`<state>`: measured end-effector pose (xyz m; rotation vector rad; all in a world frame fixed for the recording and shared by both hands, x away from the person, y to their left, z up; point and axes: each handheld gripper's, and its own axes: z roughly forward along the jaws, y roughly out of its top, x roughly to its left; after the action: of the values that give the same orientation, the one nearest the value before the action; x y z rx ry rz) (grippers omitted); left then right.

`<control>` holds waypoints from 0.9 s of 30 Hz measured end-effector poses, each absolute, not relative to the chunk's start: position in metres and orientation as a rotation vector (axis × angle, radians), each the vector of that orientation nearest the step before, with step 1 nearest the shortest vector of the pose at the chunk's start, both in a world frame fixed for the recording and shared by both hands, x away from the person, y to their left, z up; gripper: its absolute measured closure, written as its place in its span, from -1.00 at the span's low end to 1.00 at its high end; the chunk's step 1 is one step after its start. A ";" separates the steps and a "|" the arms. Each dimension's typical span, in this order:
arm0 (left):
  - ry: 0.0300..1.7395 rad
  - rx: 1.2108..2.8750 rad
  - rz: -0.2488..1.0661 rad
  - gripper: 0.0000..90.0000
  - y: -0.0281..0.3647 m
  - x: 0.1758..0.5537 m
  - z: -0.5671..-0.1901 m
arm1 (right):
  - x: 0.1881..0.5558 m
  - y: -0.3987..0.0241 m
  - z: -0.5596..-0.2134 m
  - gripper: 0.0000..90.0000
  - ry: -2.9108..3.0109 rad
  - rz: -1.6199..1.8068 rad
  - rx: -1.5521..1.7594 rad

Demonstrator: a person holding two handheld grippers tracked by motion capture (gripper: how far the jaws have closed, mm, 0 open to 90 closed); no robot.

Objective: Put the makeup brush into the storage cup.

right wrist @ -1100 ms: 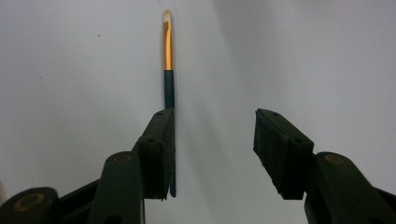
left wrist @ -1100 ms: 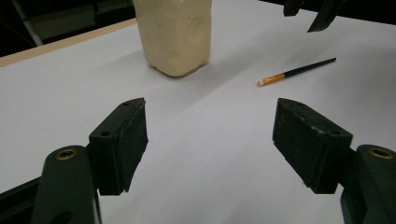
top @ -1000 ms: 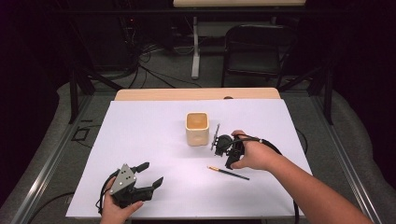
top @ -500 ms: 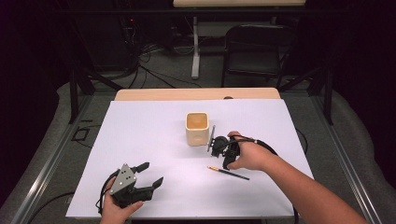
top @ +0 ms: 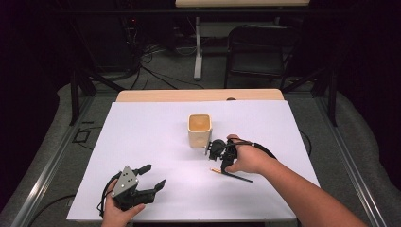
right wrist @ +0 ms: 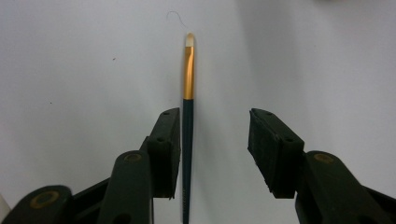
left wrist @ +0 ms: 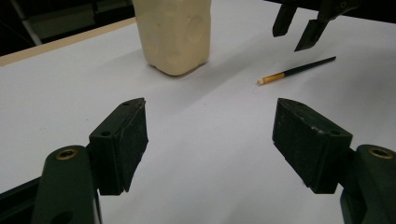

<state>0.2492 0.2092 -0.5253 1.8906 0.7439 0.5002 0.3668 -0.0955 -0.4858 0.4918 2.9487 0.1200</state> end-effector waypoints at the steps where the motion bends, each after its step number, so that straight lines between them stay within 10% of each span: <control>1: 0.744 1.891 0.500 -0.41 0.209 0.249 -0.525 | 0.367 -0.095 -0.486 0.20 2.949 0.120 0.492; 27: 0.742 1.896 0.494 -0.40 0.208 0.249 -0.526 | 0.366 -0.084 -0.503 0.22 3.000 0.156 0.511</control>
<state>0.2494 0.2080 -0.5259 1.8956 0.7418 0.4939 0.3658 -0.0842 -0.5026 0.5115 3.0002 0.1556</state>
